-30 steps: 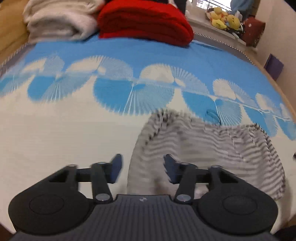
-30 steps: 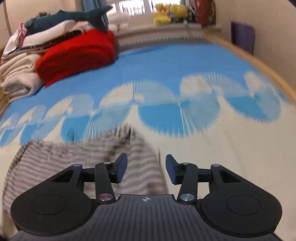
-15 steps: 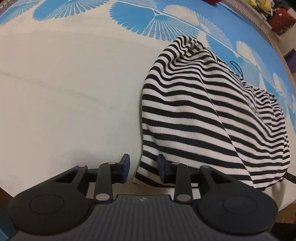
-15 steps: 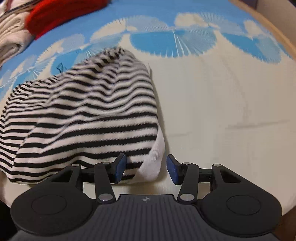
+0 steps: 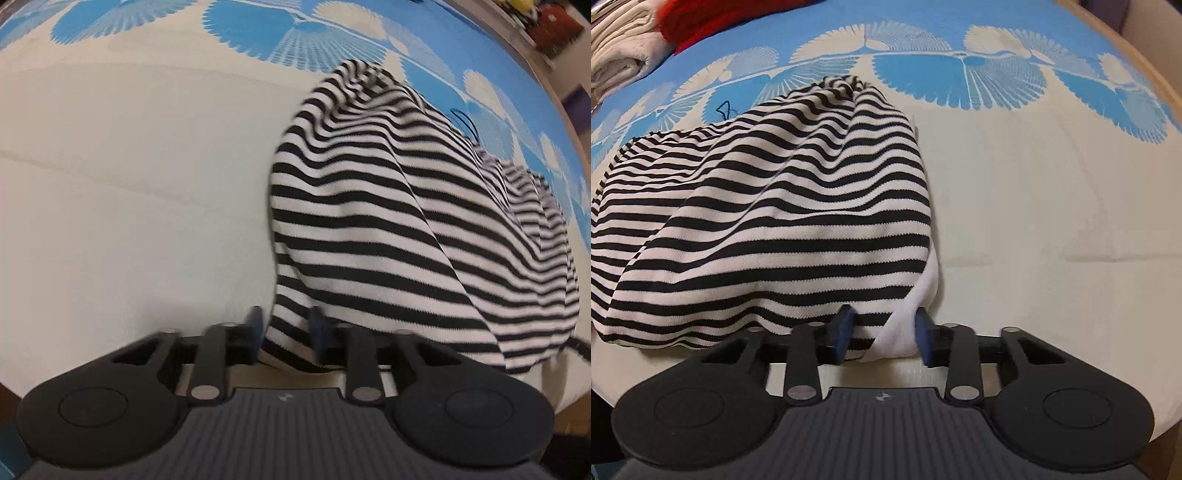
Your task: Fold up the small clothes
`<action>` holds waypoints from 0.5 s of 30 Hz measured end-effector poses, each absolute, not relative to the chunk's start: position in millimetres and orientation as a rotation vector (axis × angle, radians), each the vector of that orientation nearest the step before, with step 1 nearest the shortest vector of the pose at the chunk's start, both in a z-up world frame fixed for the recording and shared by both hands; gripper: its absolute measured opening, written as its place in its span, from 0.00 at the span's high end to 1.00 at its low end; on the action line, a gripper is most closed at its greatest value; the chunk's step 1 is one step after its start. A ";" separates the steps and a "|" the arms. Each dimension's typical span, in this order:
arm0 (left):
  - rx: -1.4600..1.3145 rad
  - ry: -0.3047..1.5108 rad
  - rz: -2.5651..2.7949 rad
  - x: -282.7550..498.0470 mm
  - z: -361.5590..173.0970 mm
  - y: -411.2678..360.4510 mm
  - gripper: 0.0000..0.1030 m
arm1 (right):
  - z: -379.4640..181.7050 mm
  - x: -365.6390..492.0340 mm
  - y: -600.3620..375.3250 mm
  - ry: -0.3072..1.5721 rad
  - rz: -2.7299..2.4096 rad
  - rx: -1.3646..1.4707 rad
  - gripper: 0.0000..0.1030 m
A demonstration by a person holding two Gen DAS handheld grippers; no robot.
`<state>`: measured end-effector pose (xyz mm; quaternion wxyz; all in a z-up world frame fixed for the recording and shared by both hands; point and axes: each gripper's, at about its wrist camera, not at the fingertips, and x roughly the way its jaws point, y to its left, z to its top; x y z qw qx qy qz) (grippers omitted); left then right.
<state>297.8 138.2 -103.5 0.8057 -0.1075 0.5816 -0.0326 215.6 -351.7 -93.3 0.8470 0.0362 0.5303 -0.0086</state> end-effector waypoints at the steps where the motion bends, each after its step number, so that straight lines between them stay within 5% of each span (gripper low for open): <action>1: -0.219 1.241 -0.082 298.4 -103.1 137.0 1.00 | -91.8 214.0 -351.6 1.115 -0.019 0.078 0.77; 3: -0.154 1.186 -0.056 296.6 -96.2 135.4 1.00 | -87.8 211.2 -356.2 1.100 -0.012 0.103 0.91; 5: -0.147 1.125 -0.024 292.8 -86.3 140.5 1.00 | -78.8 207.1 -363.1 1.059 -0.007 0.129 0.94; 10: -0.144 1.096 0.066 283.6 -77.6 154.5 1.00 | -49.5 189.0 -390.2 0.900 -0.054 0.230 0.95; 15: -0.108 1.186 0.096 291.2 -93.1 149.8 1.00 | -85.0 198.2 -383.3 1.109 -0.127 0.101 0.95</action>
